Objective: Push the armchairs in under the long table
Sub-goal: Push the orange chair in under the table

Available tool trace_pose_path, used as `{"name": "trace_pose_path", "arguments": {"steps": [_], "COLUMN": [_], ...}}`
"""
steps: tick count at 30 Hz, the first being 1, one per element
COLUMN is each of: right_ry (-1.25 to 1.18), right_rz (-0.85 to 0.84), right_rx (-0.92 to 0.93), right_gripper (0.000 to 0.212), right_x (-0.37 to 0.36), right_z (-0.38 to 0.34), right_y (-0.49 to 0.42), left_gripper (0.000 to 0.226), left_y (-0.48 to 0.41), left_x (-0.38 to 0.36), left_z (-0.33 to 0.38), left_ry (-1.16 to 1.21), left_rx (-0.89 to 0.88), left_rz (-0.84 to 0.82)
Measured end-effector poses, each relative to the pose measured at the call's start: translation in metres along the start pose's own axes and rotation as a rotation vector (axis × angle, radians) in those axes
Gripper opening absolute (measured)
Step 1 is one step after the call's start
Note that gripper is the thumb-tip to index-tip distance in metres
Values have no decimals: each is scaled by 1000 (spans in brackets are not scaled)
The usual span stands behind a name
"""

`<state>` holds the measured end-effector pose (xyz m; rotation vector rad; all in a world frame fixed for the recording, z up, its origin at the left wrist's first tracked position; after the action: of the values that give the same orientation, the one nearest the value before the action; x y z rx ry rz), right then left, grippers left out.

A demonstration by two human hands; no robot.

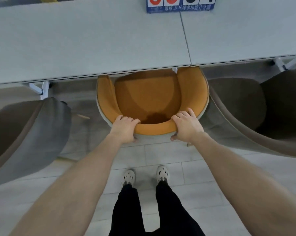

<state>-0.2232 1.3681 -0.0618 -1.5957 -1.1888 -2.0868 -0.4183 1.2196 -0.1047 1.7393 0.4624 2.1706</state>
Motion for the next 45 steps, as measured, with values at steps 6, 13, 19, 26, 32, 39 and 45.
{"name": "trace_pose_path", "arguments": {"steps": [6, 13, 19, 26, 32, 39, 45], "right_ry": [-28, -56, -77, -55, -32, -50, -75], "right_rz": [64, 52, 45, 39, 46, 53, 55], "right_rx": [25, 10, -1, 7, 44, 50, 54], "right_gripper": [77, 76, 78, 80, 81, 79, 75], "right_x": [0, -24, -57, -87, -94, -88, -68], "right_z": [-1, -20, -57, -105, -141, -142, -134], "right_y": [1, 40, 99, 155, 174, 162, 124], "left_gripper": [71, 68, 65, 62, 62, 67, 71], "left_y": [3, 42, 104, 174, 214, 211, 183], "left_x": [4, -19, -51, -89, -107, -102, -80], "left_z": [3, 19, 35, 43, 34, 25, 2], "left_ry": [-18, -17, -10, -5, 8, 53, 70], "left_rx": [45, 63, 41, 35, 60, 53, 74], "left_rz": [36, 51, 44, 35, 38, 52, 57]}}
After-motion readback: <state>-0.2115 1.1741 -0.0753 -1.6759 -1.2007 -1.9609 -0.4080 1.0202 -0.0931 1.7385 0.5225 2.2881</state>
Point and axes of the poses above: each hand's wrist, its own y-axis away from the middle knuckle, its own x-axis out of the back of the hand, z = x × y, the point moved 8 cm from there along -y, towards the middle knuckle, and after that the axes turned 13 degrees about -x, right-handed, at the moved point
